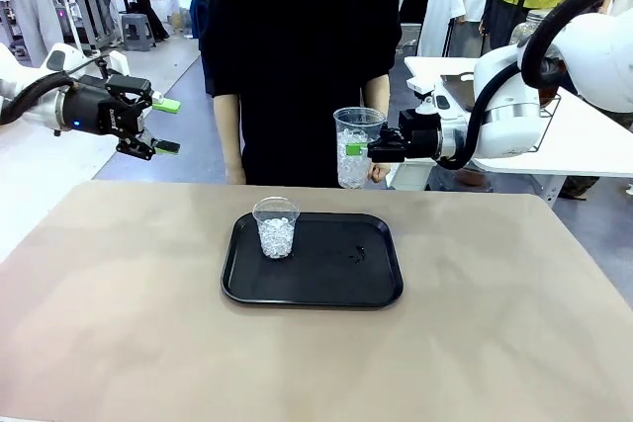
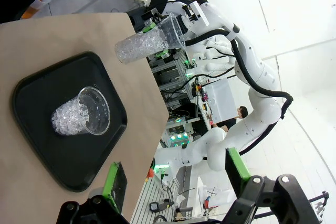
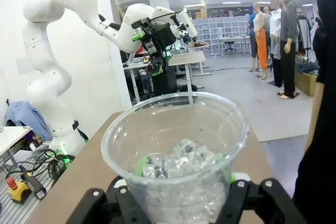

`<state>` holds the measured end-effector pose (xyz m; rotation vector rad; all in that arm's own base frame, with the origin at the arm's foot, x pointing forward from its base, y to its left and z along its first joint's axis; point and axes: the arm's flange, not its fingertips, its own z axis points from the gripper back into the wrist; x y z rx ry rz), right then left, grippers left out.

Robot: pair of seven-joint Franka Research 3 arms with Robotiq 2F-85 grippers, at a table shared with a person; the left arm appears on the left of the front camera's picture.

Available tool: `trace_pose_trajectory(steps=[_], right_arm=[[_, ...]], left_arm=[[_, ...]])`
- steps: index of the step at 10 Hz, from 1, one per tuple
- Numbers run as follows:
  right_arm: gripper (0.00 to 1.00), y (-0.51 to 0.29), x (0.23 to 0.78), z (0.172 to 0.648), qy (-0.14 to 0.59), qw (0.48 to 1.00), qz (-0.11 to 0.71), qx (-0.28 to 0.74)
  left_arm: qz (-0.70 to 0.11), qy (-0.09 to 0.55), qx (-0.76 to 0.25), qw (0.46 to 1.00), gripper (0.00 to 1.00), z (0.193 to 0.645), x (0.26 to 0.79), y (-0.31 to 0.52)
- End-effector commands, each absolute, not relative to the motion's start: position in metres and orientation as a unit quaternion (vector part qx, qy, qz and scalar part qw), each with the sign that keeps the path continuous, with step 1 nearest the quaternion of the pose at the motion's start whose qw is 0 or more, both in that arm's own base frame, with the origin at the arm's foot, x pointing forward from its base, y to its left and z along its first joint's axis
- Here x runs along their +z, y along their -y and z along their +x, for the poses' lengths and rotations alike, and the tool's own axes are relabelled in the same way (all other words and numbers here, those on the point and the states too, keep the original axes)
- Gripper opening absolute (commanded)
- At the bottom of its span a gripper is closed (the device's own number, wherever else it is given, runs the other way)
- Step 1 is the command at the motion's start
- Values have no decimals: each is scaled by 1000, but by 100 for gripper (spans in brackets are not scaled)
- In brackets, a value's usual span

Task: Pour the drink into the iced cup.
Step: Open the gripper to release the iced cup you were holding.

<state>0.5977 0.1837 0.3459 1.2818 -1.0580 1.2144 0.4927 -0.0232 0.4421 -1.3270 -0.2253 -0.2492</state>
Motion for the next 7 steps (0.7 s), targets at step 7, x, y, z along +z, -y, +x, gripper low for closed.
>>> trace_pose_trajectory(steps=[7], right_arm=[[62, -186, 351, 598, 449, 510, 532, 505]], left_arm=[[-613, 107, -118, 774, 100, 492, 443, 23]])
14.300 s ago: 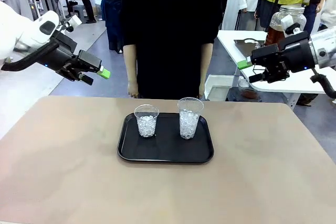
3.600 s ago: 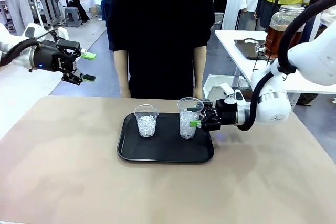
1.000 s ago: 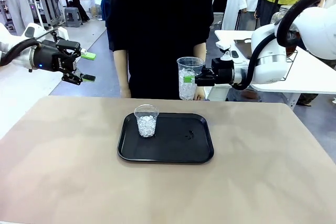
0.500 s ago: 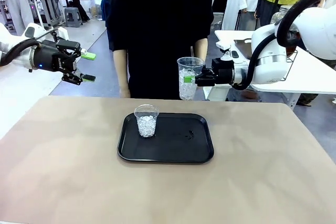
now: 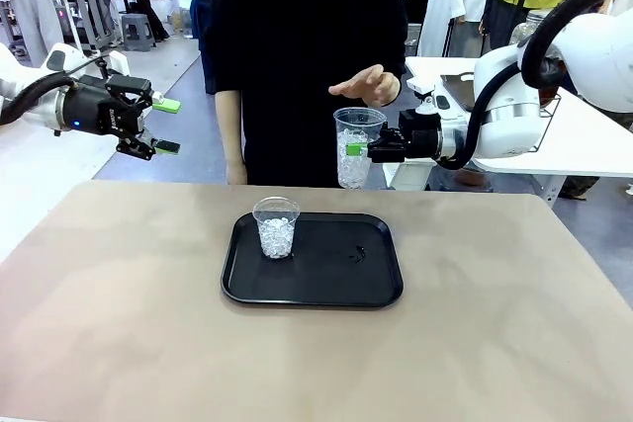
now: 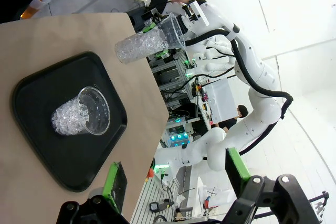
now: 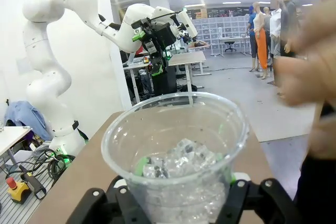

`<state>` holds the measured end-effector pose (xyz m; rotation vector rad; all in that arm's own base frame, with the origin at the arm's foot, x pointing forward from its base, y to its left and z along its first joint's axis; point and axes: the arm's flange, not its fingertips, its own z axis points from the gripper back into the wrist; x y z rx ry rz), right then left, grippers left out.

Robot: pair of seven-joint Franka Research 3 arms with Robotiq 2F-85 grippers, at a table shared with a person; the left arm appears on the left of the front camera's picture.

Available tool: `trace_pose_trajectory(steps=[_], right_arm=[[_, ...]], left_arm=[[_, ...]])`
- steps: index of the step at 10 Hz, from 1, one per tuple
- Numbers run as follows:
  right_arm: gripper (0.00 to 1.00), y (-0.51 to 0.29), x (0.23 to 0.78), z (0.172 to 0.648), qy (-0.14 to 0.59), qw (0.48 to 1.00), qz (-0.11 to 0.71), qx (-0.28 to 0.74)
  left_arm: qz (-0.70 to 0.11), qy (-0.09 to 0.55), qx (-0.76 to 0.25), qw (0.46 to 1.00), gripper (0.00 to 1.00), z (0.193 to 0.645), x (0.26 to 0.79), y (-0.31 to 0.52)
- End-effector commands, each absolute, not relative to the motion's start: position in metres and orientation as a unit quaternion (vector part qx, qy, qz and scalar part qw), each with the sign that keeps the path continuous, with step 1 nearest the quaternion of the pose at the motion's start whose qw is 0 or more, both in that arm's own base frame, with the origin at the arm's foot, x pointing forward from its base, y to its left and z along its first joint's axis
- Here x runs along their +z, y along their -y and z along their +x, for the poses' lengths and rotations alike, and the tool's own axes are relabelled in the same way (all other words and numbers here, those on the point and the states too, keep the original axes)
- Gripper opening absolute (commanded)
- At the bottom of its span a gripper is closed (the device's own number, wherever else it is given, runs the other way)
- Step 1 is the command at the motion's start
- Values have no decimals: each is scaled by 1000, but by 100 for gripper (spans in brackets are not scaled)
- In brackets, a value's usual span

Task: Pour the drink into the iced cup.
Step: Open the gripper to release the iced cup you were holding.

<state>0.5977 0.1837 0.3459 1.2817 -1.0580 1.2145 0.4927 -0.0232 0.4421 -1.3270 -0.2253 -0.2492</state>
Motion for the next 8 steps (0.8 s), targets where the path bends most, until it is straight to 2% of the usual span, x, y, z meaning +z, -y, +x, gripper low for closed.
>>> trace_pose_trajectory(steps=[1, 8], right_arm=[[62, -186, 351, 598, 449, 510, 532, 505], [62, -186, 351, 598, 449, 510, 532, 505]], left_arm=[[-613, 107, -118, 774, 100, 492, 443, 23], [-613, 107, -118, 774, 100, 492, 443, 23]])
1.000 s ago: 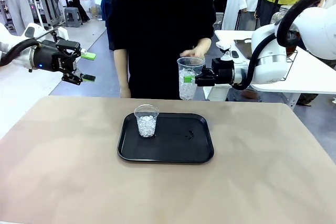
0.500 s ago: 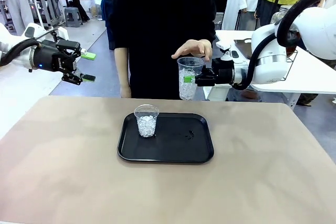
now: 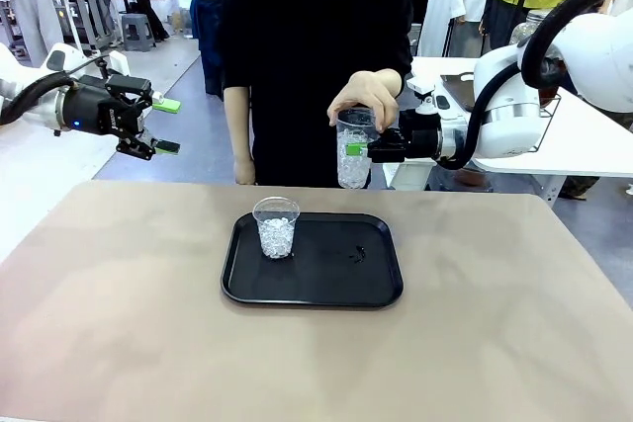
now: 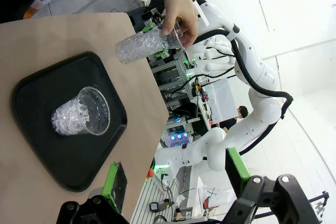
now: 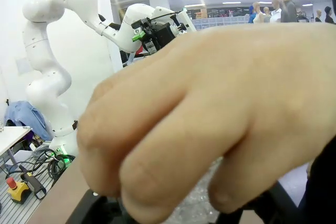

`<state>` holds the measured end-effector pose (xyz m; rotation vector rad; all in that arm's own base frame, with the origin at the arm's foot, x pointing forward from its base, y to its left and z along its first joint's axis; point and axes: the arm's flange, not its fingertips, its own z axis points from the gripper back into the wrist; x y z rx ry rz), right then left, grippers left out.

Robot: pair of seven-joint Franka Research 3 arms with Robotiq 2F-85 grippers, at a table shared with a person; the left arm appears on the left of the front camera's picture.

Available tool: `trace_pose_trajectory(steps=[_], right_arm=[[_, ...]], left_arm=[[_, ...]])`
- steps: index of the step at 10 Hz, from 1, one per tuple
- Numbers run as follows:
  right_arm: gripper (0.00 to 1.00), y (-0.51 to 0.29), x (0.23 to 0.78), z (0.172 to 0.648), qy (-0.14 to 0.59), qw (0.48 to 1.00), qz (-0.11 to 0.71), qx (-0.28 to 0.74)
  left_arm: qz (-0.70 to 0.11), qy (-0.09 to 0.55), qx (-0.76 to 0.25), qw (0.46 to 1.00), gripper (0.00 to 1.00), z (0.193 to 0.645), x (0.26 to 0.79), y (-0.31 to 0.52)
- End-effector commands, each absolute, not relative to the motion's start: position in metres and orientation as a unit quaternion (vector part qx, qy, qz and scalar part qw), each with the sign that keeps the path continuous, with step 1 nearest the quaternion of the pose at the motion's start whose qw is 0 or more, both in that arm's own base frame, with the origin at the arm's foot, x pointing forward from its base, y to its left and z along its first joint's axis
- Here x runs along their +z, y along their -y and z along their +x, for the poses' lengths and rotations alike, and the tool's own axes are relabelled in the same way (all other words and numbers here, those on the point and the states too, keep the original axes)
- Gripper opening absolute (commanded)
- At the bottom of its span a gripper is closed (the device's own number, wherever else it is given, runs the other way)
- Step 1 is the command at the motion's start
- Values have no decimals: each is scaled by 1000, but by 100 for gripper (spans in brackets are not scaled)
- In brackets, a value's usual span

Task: Pour the drink into the iced cup.
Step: Open the gripper to release the iced cup you were holding.

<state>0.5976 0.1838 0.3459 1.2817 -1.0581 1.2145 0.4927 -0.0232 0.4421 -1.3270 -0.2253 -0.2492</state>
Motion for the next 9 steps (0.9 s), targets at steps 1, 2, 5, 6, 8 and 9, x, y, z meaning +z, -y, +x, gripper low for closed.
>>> trace_pose_trajectory(steps=[1, 2, 5, 6, 8, 9], right_arm=[[62, -186, 351, 598, 449, 510, 532, 505], [62, -186, 351, 598, 449, 510, 532, 505], [62, -186, 351, 598, 449, 510, 532, 505], [62, -186, 351, 598, 449, 510, 532, 505], [62, -186, 351, 598, 449, 510, 532, 505], [62, -186, 351, 598, 449, 510, 532, 505]], left_arm=[[-613, 107, -118, 774, 100, 492, 443, 23], [-613, 107, -118, 774, 100, 492, 443, 23], [-613, 107, -118, 774, 100, 492, 443, 23], [-613, 107, -118, 774, 100, 492, 443, 23], [-613, 107, -118, 774, 100, 492, 443, 23], [-613, 107, -118, 774, 100, 492, 443, 23]])
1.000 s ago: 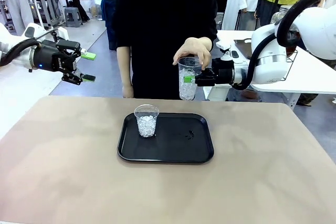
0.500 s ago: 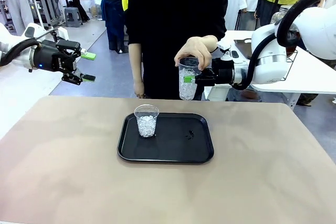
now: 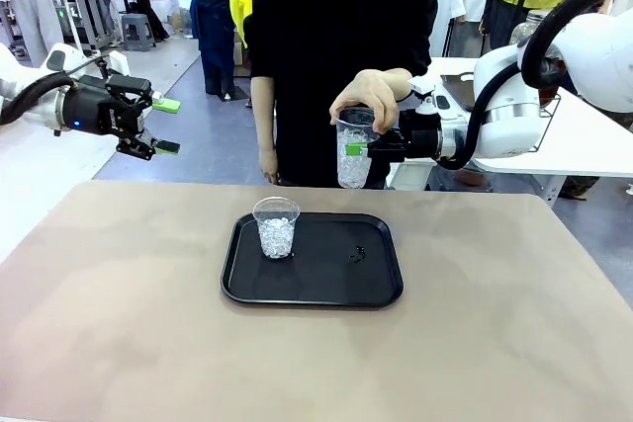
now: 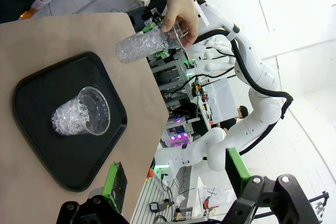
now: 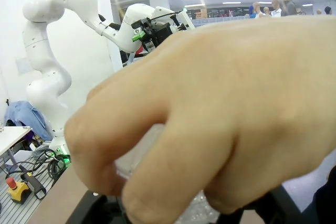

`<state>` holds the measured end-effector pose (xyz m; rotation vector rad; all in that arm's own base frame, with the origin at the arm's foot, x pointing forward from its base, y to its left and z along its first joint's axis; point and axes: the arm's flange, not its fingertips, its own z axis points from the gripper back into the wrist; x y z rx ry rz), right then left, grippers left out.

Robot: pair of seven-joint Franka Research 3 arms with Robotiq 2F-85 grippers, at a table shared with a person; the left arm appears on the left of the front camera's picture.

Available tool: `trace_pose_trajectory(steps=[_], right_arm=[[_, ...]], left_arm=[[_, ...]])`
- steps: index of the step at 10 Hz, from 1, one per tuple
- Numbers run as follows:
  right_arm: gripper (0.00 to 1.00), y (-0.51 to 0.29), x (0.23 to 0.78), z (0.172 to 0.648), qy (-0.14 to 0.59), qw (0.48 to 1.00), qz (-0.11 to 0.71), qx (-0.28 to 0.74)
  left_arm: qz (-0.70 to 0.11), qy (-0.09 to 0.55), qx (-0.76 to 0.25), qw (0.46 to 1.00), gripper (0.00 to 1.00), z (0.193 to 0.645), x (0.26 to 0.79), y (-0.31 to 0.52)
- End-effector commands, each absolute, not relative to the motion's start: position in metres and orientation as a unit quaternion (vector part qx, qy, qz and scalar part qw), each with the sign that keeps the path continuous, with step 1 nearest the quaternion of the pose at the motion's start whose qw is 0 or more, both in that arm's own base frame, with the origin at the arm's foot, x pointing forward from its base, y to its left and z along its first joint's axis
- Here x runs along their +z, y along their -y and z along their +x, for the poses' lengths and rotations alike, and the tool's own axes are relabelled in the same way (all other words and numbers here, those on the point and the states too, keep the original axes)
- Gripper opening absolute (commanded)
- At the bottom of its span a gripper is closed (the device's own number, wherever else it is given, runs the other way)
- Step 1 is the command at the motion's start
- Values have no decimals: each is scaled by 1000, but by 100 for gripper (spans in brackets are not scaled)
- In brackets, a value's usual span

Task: Pour the drink into the iced cup.
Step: Open the gripper to release the iced cup you were holding.

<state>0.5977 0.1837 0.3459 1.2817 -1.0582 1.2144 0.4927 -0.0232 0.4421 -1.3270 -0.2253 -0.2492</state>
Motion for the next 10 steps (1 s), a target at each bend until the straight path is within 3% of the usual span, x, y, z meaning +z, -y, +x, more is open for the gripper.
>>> trace_pose_trajectory(steps=[1, 7, 8, 9, 10], right_arm=[[62, -186, 351, 598, 449, 510, 532, 505], [62, -186, 351, 598, 449, 510, 532, 505], [68, -183, 346, 598, 441, 516, 533, 505], [88, -180, 345, 597, 434, 514, 539, 507], [100, -173, 343, 597, 427, 523, 539, 503]], left_arm=[[-613, 107, -118, 774, 100, 492, 443, 23], [-613, 107, -118, 774, 100, 492, 443, 23], [-613, 107, -118, 774, 100, 492, 443, 23], [-613, 107, -118, 774, 100, 492, 443, 23], [-613, 107, -118, 774, 100, 492, 443, 23]])
